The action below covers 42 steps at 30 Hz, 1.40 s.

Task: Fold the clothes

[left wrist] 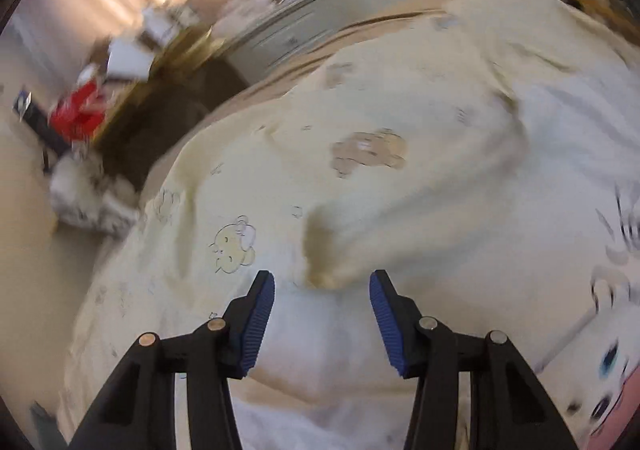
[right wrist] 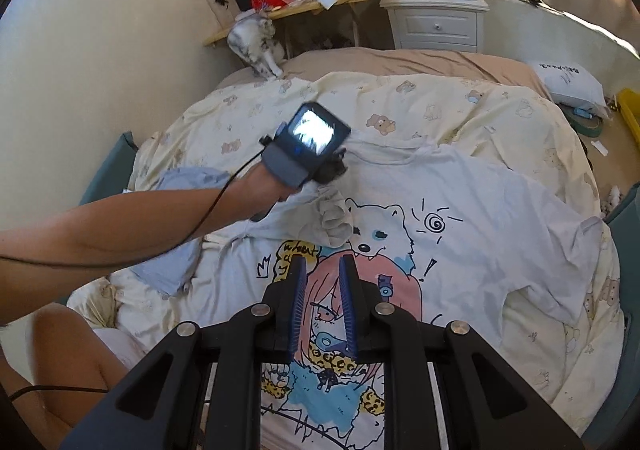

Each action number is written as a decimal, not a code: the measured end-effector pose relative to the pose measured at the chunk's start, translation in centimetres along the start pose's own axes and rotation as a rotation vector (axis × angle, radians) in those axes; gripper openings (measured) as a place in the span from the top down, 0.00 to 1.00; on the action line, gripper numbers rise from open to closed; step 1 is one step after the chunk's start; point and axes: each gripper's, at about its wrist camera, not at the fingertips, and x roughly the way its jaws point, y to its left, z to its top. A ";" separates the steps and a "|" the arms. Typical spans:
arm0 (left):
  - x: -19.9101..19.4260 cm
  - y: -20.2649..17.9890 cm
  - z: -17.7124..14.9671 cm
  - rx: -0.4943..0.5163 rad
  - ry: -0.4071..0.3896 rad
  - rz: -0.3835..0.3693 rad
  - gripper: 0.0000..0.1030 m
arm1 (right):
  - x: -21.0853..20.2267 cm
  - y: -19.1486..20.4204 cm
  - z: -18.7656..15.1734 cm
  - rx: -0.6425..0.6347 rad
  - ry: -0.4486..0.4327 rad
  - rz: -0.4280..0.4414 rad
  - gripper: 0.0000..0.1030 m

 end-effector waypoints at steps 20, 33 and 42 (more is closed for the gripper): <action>-1.3 -5.3 -5.7 0.245 -0.041 -0.079 0.48 | -1.9 -2.6 -0.9 0.060 -0.017 0.007 0.79; -8.7 2.9 -5.7 -0.362 0.123 -0.465 0.46 | -7.9 -4.7 -1.1 0.128 -0.147 -0.087 0.77; -22.1 1.5 -10.5 -0.324 0.104 -0.465 0.46 | -3.9 -9.0 -9.1 0.168 0.004 -0.201 0.66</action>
